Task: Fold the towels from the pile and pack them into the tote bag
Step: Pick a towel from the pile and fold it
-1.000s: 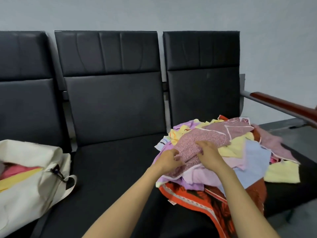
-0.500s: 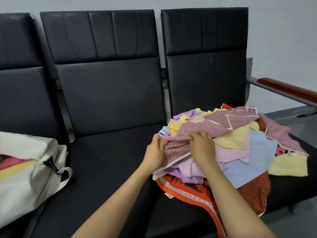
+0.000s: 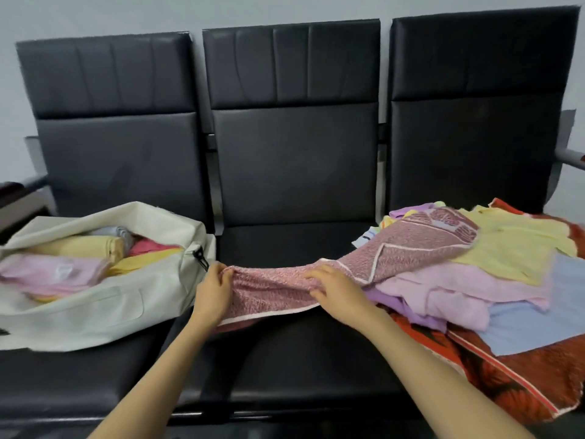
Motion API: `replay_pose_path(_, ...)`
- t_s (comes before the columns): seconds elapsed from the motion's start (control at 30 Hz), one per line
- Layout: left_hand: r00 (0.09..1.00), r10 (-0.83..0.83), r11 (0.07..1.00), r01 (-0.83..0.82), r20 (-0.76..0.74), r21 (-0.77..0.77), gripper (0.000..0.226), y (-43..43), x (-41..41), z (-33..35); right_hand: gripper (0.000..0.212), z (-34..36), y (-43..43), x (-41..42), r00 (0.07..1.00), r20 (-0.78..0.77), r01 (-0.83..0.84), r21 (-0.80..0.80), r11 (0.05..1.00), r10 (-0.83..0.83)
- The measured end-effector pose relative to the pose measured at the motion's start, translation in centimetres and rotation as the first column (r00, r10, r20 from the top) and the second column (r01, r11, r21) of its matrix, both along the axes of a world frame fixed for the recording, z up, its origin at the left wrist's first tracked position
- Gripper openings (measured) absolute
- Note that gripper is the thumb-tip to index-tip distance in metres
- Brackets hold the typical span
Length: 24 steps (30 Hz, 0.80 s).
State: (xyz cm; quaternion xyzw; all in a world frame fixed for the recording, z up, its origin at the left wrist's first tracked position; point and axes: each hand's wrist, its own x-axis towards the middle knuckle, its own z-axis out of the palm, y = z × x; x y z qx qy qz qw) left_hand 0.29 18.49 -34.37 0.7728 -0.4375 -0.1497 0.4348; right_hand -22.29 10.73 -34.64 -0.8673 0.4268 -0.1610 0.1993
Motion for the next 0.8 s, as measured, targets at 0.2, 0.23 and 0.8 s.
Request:
replay_pose_path(0.2, 0.988, -0.097, 0.97, 0.067, 0.118, 0.234, 0.018, 0.6, 2.9, -2.4, 0.062, -0.8, -2.6, -1.2, 0.921, -0.285, 0.252, -0.084, 0.964, -0.265)
replay_pose_path(0.23, 0.983, -0.144, 0.956, 0.108, 0.113, 0.272, 0.022, 0.6, 2.7, -2.5, 0.061, -1.2, -3.2, -1.4, 0.9, -0.337, 0.267, -0.075, 0.961, -0.277)
replay_pose_path(0.8, 0.952, -0.19, 0.974, 0.213, -0.239, 0.076, 0.013, -1.6, 2.2, 0.6, 0.032, 4.1, -0.7, -0.5, 0.887, 0.421, -0.18, 0.694, 0.697, -0.19)
